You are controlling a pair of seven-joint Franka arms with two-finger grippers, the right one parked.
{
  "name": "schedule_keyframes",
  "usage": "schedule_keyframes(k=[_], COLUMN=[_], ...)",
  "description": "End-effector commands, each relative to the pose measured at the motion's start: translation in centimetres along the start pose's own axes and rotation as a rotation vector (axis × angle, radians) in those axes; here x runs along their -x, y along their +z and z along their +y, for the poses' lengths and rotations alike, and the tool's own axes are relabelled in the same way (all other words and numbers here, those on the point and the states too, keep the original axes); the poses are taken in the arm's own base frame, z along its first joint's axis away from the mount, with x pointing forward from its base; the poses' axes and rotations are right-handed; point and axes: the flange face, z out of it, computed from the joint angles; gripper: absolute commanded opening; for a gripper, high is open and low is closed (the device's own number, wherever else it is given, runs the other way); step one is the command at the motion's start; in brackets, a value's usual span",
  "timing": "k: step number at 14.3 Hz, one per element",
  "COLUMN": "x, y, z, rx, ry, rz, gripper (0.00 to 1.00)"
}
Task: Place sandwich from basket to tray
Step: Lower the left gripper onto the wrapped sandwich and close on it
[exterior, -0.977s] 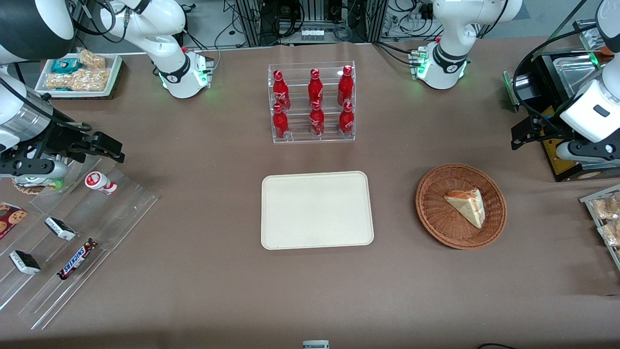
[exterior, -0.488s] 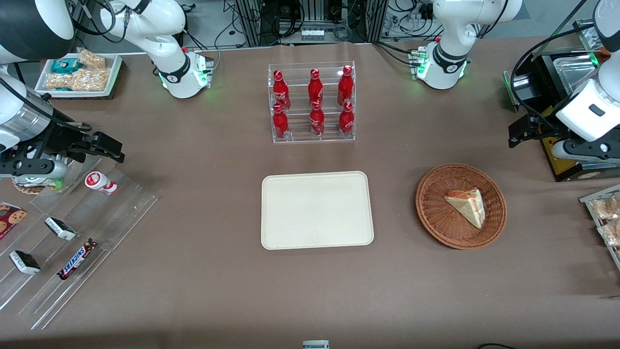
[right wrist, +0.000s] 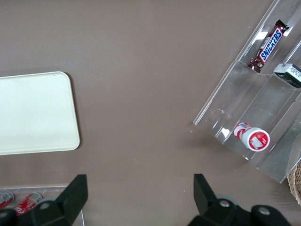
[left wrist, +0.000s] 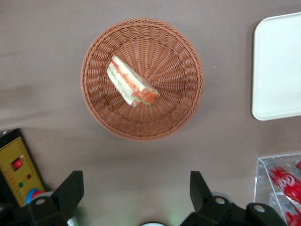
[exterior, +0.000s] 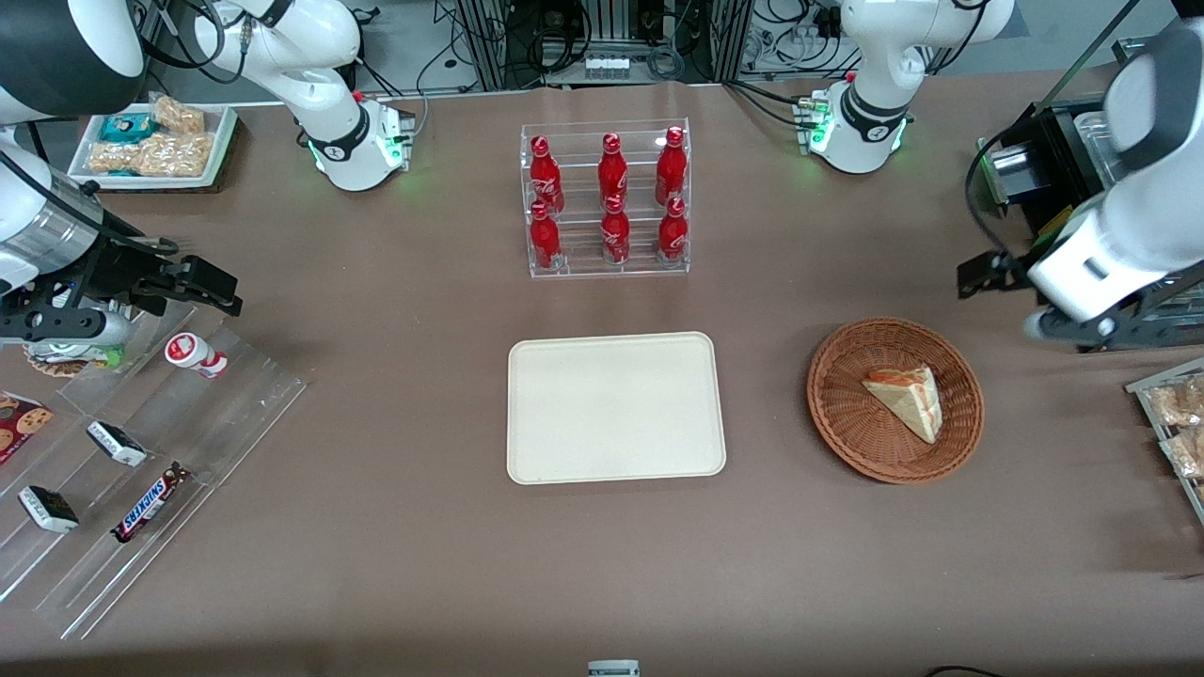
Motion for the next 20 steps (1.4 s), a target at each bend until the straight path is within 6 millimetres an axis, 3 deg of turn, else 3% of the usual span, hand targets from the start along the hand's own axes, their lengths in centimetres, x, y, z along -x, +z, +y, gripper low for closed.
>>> schedule_keyframes(k=[1, 4, 7, 9, 15, 18, 19, 20], x=[-0.4, -1.1, 0.0, 0.2, -2.6, -3.1, -3.0, -2.9], y=[6.0, 11.9, 17.3, 19.1, 23.1, 26.4, 27.2, 27.3], z=[-0.4, -1.0, -1.7, -2.1, -1.8, -1.7, -1.6, -1.6], rx=[-0.005, -0.009, -0.006, 0.008, 0.116, 0.125, 0.117, 0.115], ry=[-0.017, -0.026, -0.101, -0.252, -0.919, -1.012, -1.011, -1.014], rz=[0.038, 0.098, 0.164, 0.209, 0.298, 0.285, 0.269, 0.263], gripper=[1.00, 1.00, 1.00, 1.00, 1.00, 1.00, 0.93, 0.57])
